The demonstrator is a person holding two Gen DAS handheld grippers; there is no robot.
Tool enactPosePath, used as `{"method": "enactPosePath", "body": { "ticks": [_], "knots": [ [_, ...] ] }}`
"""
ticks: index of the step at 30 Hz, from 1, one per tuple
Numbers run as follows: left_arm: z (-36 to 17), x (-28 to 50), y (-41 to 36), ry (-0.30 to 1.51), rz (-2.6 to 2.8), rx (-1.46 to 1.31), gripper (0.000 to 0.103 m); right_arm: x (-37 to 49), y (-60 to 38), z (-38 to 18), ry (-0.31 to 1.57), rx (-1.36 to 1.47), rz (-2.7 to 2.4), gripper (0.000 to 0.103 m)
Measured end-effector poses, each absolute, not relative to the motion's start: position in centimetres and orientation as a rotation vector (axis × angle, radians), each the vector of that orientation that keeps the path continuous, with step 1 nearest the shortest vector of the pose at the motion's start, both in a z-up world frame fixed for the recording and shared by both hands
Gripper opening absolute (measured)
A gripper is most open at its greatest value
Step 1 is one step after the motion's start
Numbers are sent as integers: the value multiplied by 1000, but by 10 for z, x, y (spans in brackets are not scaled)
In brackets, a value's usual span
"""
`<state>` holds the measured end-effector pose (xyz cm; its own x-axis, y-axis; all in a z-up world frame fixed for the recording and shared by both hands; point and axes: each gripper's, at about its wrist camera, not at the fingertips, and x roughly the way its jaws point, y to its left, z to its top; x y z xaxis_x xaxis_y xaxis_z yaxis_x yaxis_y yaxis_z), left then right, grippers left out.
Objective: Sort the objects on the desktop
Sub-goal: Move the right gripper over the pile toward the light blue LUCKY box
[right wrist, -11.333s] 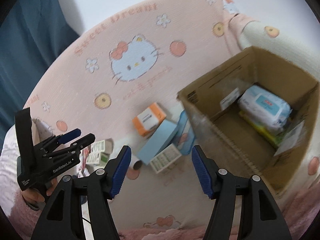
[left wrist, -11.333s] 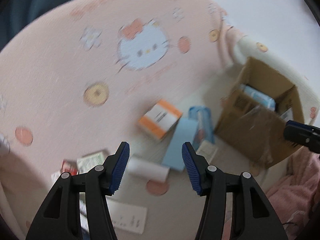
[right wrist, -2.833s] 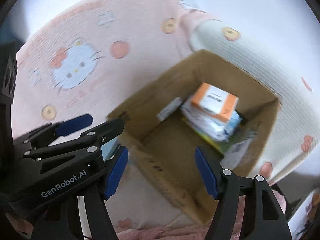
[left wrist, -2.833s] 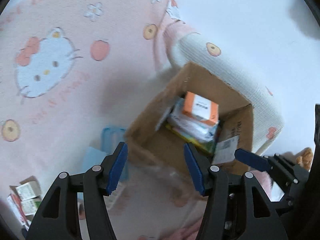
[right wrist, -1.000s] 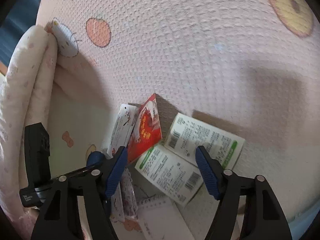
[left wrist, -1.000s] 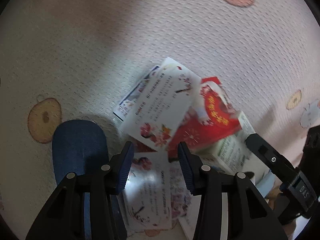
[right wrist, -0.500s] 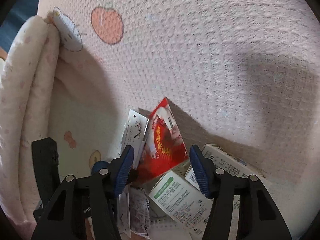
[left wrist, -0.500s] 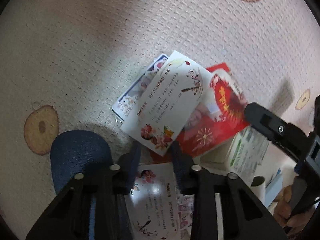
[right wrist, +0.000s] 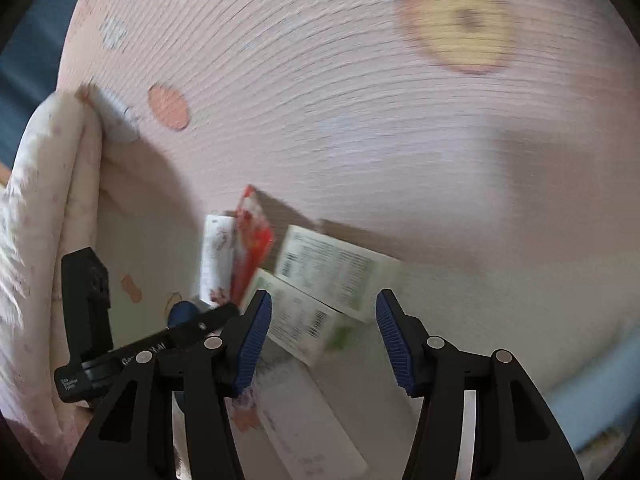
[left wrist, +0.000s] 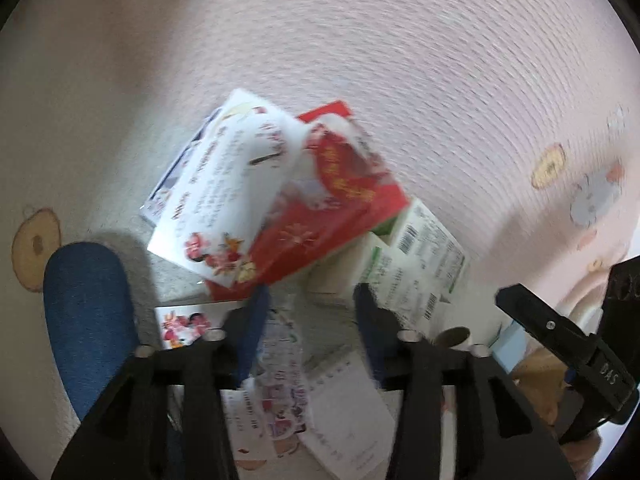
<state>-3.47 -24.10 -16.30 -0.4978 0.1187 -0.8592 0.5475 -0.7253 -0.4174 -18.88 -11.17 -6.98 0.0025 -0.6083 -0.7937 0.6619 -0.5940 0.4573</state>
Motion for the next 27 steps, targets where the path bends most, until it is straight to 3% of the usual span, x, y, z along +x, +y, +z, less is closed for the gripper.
{"method": "enactPosePath", "body": {
  "ticks": [10, 19, 27],
  "knots": [
    [-130, -46, -162, 613, -2484, 1419, 55, -190, -33, -60, -43, 1383, -1878, 53],
    [-135, -128, -103, 614, -2626, 1549, 56, -209, 63, -68, -216, 1439, -2154, 53],
    [-148, -165, -34, 450, -2778, 1812, 55, -195, 64, -82, -6, 1410, -2347, 53]
  ]
}}
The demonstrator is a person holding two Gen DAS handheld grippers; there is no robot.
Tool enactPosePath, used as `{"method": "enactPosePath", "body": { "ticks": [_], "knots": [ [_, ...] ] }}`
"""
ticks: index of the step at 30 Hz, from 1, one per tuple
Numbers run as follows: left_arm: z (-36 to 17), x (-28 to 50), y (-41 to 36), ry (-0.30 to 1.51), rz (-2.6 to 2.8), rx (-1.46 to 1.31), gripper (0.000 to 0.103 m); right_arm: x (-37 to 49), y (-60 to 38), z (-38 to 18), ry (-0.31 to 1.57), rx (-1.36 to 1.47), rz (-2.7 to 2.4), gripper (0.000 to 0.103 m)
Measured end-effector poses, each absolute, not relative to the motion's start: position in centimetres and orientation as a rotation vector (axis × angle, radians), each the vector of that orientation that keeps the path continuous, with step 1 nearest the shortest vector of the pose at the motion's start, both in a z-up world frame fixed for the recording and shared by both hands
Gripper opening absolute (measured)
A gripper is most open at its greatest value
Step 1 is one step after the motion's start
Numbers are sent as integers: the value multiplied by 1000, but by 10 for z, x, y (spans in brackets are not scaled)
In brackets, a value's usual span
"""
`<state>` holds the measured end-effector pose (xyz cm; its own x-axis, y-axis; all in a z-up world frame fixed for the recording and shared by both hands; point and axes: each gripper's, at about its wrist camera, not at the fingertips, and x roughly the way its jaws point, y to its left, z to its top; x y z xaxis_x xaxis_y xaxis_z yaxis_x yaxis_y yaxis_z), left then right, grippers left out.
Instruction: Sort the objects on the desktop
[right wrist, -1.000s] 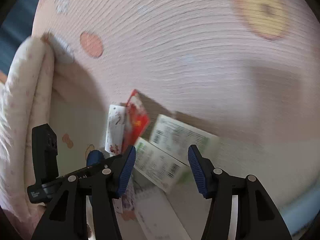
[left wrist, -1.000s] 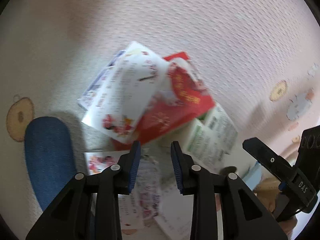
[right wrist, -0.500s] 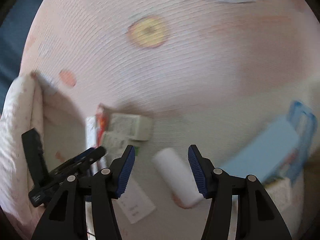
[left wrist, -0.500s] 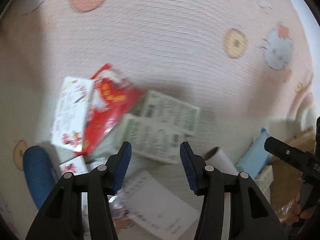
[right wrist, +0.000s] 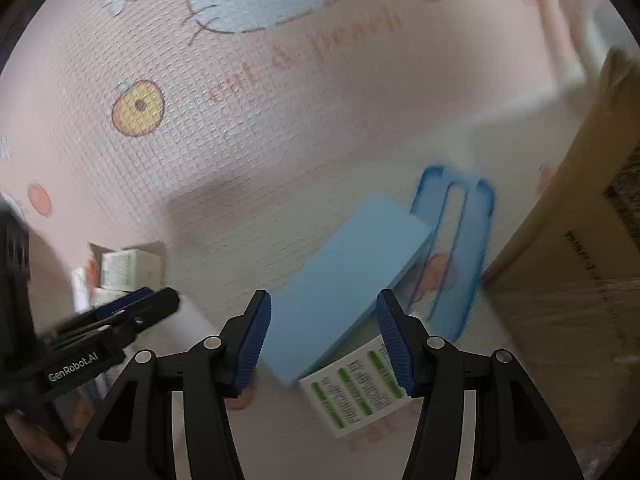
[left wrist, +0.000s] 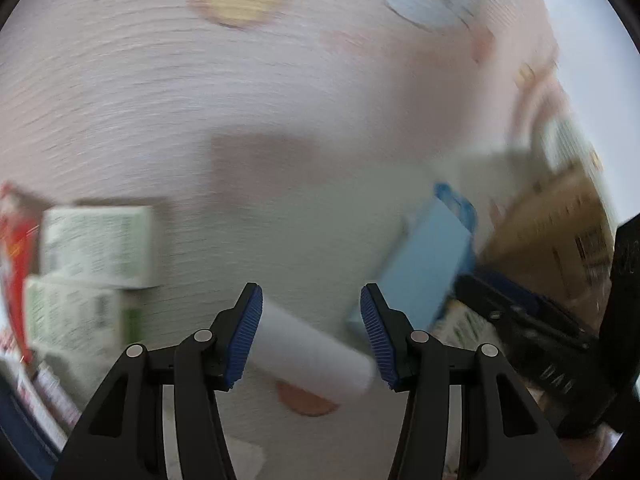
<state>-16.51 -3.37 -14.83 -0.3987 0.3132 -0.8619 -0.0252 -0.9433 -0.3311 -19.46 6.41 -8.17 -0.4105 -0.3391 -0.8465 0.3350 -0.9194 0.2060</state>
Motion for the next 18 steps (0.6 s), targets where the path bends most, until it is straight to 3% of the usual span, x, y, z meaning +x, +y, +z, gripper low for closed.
{"method": "enactPosePath", "body": {
  "ticks": [5, 7, 9, 11, 18],
  "knots": [
    [-159, -179, -14, -389, 2358, -1583, 55, -204, 66, -100, -70, 1493, -2298, 47],
    [-167, -189, -18, -419, 2323, -1602, 43, -205, 73, -103, -115, 1480, -2295, 44],
    [-176, -205, -19, -464, 2291, -1652, 23, -200, 80, -102, -115, 1453, -2300, 39],
    [-181, -206, -29, -494, 2280, -1677, 17, -193, 86, -102, -92, 1434, -2335, 32],
    [-185, -197, -22, -432, 2195, -1680, 14, -189, 75, -101, 164, 1461, -2344, 24]
  ]
}}
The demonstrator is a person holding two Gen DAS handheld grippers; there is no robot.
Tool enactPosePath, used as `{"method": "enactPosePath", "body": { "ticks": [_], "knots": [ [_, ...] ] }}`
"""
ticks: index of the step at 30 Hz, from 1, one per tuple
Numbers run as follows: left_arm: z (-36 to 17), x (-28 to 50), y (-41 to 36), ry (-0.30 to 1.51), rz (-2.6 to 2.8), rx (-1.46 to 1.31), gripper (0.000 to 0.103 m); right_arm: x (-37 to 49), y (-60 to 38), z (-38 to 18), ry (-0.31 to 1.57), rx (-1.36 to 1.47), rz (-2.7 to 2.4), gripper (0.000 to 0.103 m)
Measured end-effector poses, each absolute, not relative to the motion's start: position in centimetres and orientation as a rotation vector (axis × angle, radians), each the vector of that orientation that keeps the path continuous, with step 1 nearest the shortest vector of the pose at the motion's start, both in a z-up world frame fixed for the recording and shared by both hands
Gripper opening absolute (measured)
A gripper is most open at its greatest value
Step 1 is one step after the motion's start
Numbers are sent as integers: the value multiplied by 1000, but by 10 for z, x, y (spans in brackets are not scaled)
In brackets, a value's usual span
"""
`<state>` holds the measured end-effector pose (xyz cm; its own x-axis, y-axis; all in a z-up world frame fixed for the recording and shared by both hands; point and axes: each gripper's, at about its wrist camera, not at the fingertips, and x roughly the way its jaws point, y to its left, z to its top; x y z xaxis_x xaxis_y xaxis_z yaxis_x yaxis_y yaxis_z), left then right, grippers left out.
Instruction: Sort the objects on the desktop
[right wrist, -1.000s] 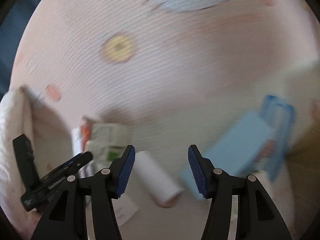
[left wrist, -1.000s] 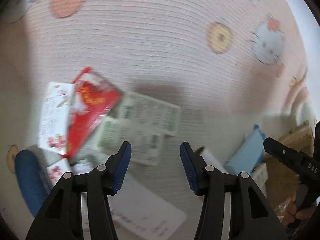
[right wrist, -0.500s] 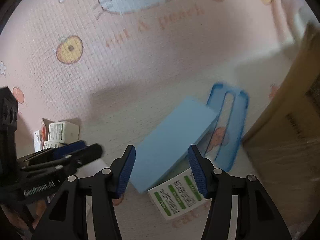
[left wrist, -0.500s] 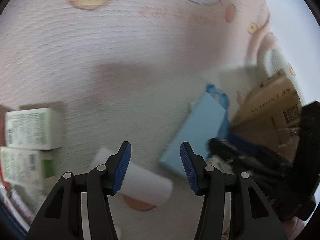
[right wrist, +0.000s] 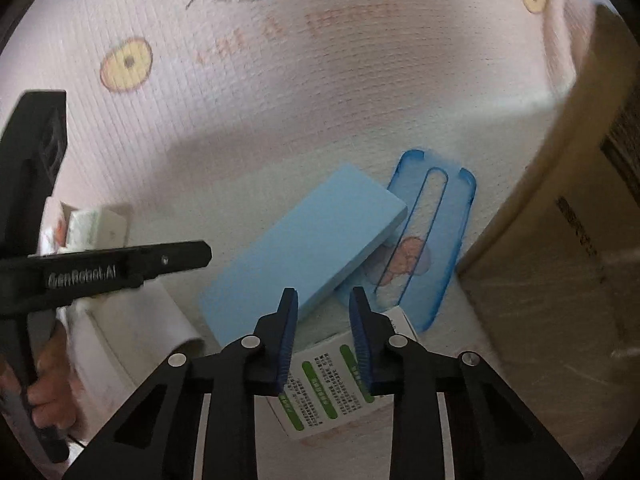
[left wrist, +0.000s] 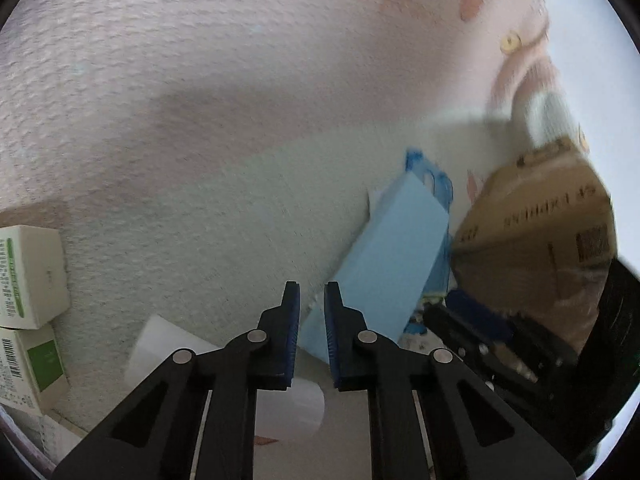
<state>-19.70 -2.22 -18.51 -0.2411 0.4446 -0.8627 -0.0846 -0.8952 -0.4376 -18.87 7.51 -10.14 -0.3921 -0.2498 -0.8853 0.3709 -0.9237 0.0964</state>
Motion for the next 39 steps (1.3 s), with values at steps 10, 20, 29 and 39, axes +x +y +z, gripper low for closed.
{"method": "enactPosePath", "body": {
  "ticks": [10, 20, 29, 39],
  "knots": [
    [-190, -192, -14, -354, 2195, -1700, 14, -206, 83, -130, 108, 1748, -2141, 24],
    [-196, -207, -43, -372, 2263, -1811, 15, -206, 83, -110, -168, 1515, -2020, 24],
    [-171, -192, -78, -397, 2452, -1743, 43, -229, 50, -111, -135, 1437, -1980, 24],
    [-159, -180, -83, -534, 2397, -1680, 53, -261, 60, -110, -169, 1465, -2027, 37]
  ]
}}
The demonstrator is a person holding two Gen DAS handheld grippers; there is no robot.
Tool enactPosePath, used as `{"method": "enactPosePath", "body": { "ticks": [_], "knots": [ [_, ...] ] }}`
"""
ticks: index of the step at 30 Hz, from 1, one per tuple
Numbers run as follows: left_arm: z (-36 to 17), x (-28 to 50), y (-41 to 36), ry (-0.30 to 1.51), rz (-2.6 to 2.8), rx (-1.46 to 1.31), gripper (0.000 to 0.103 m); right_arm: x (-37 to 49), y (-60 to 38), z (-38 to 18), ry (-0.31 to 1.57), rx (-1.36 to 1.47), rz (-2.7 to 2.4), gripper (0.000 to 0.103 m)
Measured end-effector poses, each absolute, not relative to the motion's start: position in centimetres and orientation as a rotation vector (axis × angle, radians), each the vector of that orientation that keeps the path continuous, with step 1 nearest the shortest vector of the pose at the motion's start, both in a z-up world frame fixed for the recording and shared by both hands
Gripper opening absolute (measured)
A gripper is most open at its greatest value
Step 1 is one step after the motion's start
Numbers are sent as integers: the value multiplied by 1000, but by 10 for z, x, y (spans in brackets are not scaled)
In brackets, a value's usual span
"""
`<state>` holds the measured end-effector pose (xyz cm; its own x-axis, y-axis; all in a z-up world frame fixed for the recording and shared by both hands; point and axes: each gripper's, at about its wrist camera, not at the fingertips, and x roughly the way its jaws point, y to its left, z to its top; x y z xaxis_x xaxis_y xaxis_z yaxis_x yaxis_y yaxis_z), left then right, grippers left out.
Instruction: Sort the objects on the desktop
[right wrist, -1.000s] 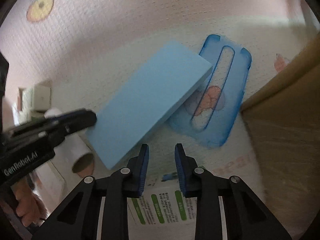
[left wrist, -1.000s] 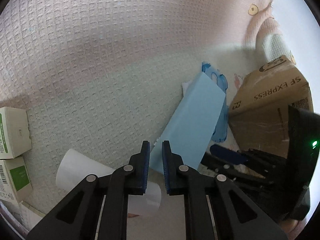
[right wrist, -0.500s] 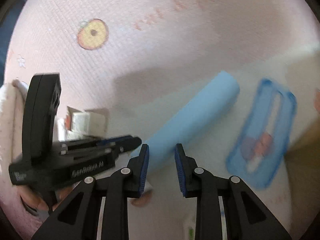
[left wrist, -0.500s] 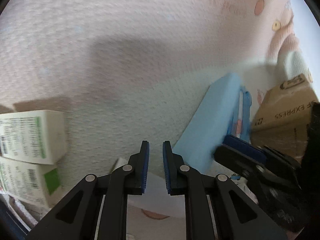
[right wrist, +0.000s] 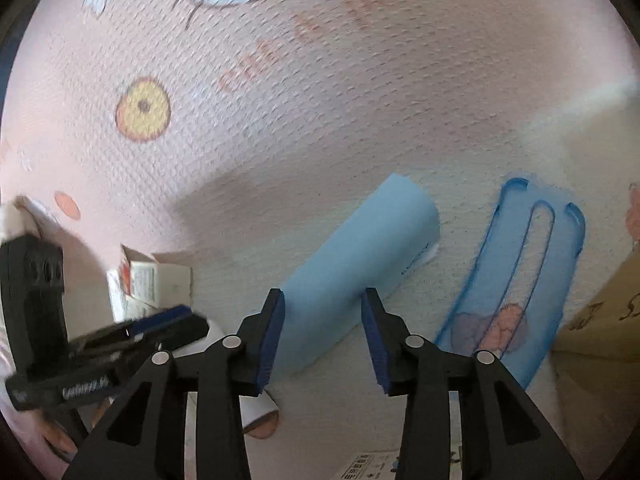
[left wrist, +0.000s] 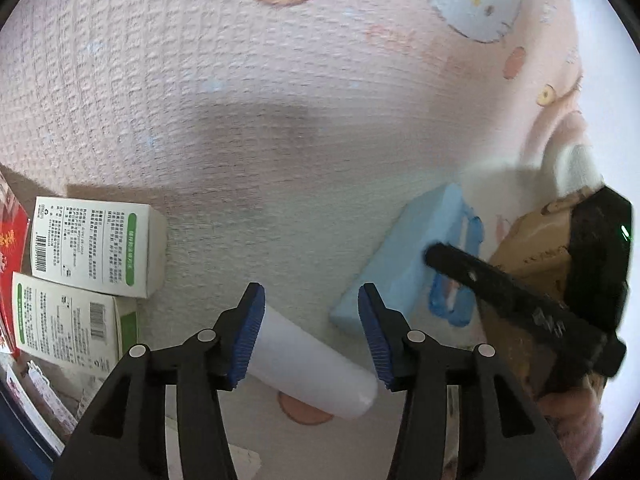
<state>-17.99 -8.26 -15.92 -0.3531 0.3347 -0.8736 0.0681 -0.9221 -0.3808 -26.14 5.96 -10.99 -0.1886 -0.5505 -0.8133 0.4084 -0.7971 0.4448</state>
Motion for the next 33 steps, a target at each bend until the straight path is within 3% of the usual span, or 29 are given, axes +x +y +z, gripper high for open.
{"method": "enactPosePath", "body": {
  "ticks": [4, 6, 12, 17, 23, 25, 27, 28, 33],
  "knots": [
    [-150, -169, -69, -438, 2401, -1630, 55, -266, 52, -110, -152, 1435, -2029, 38],
    [-150, -168, -63, -398, 2390, -1634, 60, -265, 41, -112, -132, 1416, -2016, 38],
    [-169, -181, -59, -424, 2373, -1705, 60, -267, 36, -116, -101, 1438, -1977, 39],
    [-181, -196, -65, -564, 2357, -1733, 60, -277, 52, -109, -97, 1419, -2034, 56],
    [-197, -202, -77, -784, 2280, -1746, 60, -304, 52, -112, -50, 1404, -2087, 60],
    [-200, -202, -78, -797, 2283, -1759, 59, -312, 45, -118, -7, 1399, -2085, 60],
    [-201, -200, -75, -752, 2315, -1761, 43, -318, 37, -124, 28, 1392, -2064, 60],
    [-201, -199, -72, -728, 2323, -1771, 41, -318, 35, -125, 46, 1385, -2066, 60],
    [-204, -196, -78, -718, 2321, -1769, 40, -315, 52, -130, -82, 1344, -2055, 59]
  ]
}}
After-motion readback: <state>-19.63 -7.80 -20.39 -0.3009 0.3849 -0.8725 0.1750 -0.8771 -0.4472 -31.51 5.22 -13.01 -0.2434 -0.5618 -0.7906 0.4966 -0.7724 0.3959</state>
